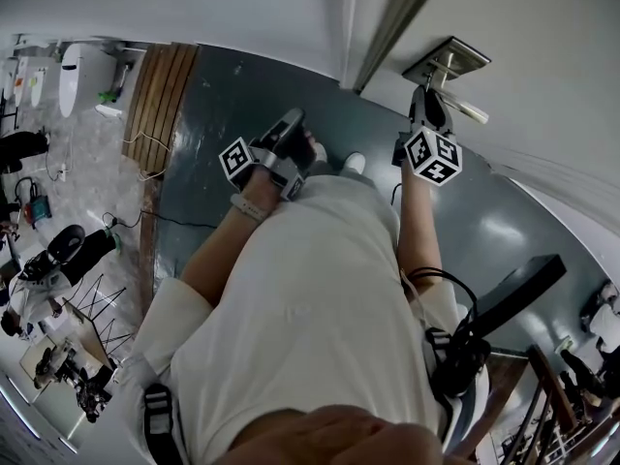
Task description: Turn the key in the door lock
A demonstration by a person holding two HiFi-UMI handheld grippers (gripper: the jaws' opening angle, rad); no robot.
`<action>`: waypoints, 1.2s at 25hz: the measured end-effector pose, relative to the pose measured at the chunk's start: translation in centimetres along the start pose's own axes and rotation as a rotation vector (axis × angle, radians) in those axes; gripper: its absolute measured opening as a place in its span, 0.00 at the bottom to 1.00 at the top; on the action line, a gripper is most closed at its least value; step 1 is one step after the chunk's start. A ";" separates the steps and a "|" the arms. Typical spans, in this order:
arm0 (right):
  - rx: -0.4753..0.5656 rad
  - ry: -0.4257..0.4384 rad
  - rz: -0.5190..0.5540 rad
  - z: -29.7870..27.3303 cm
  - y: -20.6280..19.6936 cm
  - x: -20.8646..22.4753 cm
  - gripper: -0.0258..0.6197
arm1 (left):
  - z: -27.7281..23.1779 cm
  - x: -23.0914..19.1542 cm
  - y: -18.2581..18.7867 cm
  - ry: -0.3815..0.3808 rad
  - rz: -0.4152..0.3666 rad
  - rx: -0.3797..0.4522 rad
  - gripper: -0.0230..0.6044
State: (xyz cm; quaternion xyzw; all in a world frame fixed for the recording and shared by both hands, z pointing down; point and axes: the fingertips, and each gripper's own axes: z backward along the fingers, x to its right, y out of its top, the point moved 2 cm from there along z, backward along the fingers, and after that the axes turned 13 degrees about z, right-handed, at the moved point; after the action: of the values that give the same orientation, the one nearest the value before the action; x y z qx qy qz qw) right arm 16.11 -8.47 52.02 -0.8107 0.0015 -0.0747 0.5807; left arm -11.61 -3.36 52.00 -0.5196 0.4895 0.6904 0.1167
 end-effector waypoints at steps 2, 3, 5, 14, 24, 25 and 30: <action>0.006 0.007 -0.079 0.0 0.0 0.1 0.15 | -0.1 0.0 0.0 0.002 0.002 -0.003 0.05; 0.010 0.012 -0.130 0.0 0.1 0.2 0.15 | -0.1 0.1 -0.1 0.002 0.003 -0.004 0.05; 0.023 0.032 -0.270 0.0 0.2 0.5 0.15 | -0.2 0.1 -0.2 0.004 0.003 -0.005 0.05; 0.095 0.151 -0.897 -0.4 -0.6 1.5 0.13 | -0.5 -0.1 -0.1 0.006 0.009 -0.005 0.05; 0.113 0.222 -1.205 -0.4 -1.6 1.6 0.14 | -0.1 -0.3 0.0 0.005 0.008 -0.006 0.05; 0.114 0.224 -1.199 -0.5 -1.6 1.6 0.14 | -0.1 -0.3 0.0 0.004 0.007 -0.005 0.05; 0.118 0.222 -0.962 -0.6 -1.2 1.5 0.14 | 0.1 -0.4 0.1 -0.002 0.001 -0.001 0.05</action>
State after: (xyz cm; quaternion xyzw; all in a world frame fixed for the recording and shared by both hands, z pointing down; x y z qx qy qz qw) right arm 17.42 -8.73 53.52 -0.6725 -0.3149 -0.4201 0.5216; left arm -11.57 -3.22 52.44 -0.5187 0.4895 0.6912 0.1165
